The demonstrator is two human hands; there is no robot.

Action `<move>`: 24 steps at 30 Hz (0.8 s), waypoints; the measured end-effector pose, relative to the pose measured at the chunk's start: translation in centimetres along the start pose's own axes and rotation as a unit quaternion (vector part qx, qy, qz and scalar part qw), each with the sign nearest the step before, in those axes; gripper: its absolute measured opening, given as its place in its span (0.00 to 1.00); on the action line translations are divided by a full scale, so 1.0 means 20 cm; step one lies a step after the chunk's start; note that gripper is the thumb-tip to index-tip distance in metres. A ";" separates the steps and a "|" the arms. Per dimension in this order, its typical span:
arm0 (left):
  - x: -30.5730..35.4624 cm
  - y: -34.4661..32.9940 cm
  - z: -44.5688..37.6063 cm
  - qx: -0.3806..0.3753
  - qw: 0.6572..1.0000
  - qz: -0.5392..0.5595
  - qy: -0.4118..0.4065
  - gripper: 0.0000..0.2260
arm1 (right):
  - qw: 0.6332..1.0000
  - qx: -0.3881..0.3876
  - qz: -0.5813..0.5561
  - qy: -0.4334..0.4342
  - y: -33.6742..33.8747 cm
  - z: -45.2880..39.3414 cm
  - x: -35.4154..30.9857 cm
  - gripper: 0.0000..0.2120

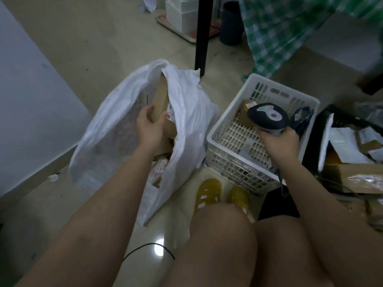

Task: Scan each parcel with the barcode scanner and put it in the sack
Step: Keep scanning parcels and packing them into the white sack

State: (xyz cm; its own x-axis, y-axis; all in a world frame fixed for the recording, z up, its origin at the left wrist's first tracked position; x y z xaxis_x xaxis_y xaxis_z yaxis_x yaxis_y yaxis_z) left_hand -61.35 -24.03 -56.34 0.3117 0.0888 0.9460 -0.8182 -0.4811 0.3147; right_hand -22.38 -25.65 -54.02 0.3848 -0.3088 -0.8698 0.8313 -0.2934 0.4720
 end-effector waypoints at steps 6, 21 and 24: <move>-0.29 -0.38 0.01 -0.112 0.991 -0.009 0.071 0.23 | 1.000 -0.004 0.006 -0.004 -0.08 -0.13 -0.02 0.13; -0.26 -0.22 0.00 -0.108 0.991 -0.062 0.054 0.09 | 0.987 -0.147 0.047 -0.036 -0.56 -0.11 -0.01 0.28; -0.27 -0.20 -0.03 -0.062 0.987 0.068 0.129 0.06 | 0.981 -0.162 0.105 -0.030 -0.67 -0.11 0.03 0.33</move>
State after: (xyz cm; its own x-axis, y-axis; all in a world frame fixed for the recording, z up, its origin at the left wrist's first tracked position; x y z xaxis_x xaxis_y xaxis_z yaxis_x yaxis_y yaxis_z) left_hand -60.03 -21.95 -62.74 0.0742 0.2575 0.9634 -0.9022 -0.3943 0.1749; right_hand -32.51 -19.86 -61.15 0.5454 -0.3868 -0.7436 0.8235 0.0820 0.5614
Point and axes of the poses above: each hand's wrist, its own z-axis away from the middle knuckle, its own y-axis out of the back of the hand, x = y × z, the point moved 10 cm from there along -z, towards the middle knuckle, and after that the axes turned 6 degrees about -y, right-handed, at the moved point
